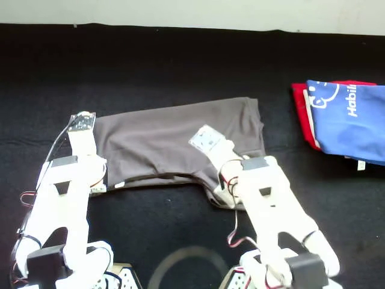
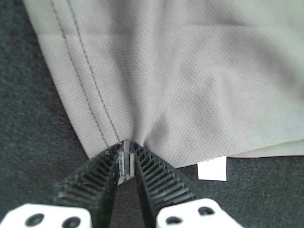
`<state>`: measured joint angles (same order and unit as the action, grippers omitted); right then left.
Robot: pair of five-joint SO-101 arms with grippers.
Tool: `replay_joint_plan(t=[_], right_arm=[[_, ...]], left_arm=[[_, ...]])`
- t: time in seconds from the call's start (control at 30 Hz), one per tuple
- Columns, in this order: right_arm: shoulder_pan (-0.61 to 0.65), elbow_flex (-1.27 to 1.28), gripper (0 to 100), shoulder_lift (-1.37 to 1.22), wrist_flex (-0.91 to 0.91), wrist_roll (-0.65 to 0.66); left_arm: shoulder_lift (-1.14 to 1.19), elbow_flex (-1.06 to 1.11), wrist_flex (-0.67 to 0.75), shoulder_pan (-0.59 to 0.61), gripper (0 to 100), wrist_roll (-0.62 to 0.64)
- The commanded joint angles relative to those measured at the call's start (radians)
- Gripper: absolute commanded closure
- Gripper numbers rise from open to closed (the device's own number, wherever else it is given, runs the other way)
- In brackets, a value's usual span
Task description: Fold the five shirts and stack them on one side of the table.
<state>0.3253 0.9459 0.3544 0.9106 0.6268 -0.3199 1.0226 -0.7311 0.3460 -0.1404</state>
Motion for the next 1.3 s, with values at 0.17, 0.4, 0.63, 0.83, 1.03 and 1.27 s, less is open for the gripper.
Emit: replay_joint_plan(t=[0.17,0.4,0.63,0.83,1.03,1.27], right_arm=[[-0.010,0.010,99.3,-0.051,0.127,0.015],[-0.002,-0.035,99.3,0.093,0.202,0.020],[0.047,-0.024,81.3,0.160,0.199,0.021],[0.084,-0.004,79.3,0.079,0.151,0.021],[0.087,0.041,79.3,-0.074,0.019,0.021],[0.087,0.021,79.3,-0.209,0.013,0.021]], left_arm=[[0.012,-0.018,-0.008,0.013,99,0.009],[0.012,-0.018,-0.006,0.013,99,0.009],[0.012,-0.018,-0.006,0.013,99,0.009],[0.012,-0.018,-0.006,0.013,99,0.009],[0.012,-0.018,-0.006,0.013,99,0.009],[0.012,-0.018,-0.006,0.013,99,0.009]])
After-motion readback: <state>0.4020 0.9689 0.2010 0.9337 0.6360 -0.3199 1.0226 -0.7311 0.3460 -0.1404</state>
